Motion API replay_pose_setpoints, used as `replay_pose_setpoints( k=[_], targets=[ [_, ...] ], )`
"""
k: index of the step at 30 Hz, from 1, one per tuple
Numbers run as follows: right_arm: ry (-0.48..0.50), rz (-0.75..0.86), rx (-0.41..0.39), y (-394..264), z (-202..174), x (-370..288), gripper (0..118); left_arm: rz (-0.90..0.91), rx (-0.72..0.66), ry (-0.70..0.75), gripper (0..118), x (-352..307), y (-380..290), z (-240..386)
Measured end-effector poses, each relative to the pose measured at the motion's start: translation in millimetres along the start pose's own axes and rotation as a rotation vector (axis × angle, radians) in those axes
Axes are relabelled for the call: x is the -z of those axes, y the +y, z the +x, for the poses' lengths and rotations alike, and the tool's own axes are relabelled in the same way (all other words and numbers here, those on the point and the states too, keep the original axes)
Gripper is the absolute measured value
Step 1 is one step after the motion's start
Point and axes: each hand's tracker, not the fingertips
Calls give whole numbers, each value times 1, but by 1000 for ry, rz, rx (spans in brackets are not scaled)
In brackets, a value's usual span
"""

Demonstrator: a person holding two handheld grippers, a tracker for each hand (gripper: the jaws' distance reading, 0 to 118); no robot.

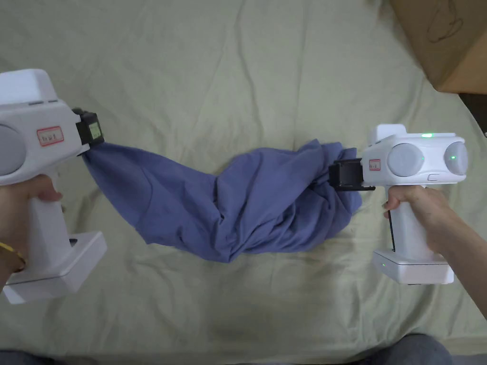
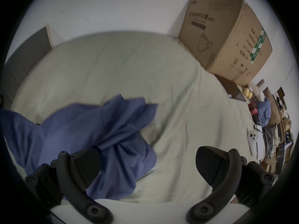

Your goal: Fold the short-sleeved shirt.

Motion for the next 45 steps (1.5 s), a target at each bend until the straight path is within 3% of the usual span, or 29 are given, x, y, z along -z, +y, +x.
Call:
replay_pose_setpoints(
  k=[2,3,4,5,6,7,8,9,12,15,22,28,35,40,45],
  targets=[
    [12,-67,57,-4,-1,15,105,-12,-17,15,0,-3,-7,-9],
    [30,-79,91,-6,-2,20,93,-17,-21,23,0,-6,-11,-13],
    [39,-81,110,-7,-2,24,71,-22,-26,31,0,-7,-14,-16],
    [41,-87,128,-8,-4,26,34,-31,-31,34,0,-6,-16,-19],
    [61,-95,140,-11,-3,28,14,-38,-37,35,0,-6,-18,-22],
    [130,-104,163,-12,-2,28,7,-43,-45,38,0,-9,-20,-23],
    [172,-114,183,-13,-3,24,6,-47,-54,39,0,-10,-21,-25],
    [134,-89,241,-11,-3,18,6,-49,-63,40,0,-10,-21,-27],
    [176,-36,192,-8,8,-10,5,-44,-105,31,0,-17,-16,-31],
    [263,47,258,-3,35,-61,5,4,-163,5,0,-32,-1,-35],
    [345,264,279,13,93,-198,5,193,-205,-13,0,-96,63,-47],
    [293,505,315,26,148,-313,5,374,-284,-57,0,-168,120,-62],
    [264,639,383,24,196,-397,5,499,-334,-32,0,-232,166,-71],
    [268,676,399,38,193,-424,5,538,-242,22,0,-247,198,-61],
    [165,705,363,71,170,-438,5,539,-218,60,0,-245,233,-37]
  ],
)
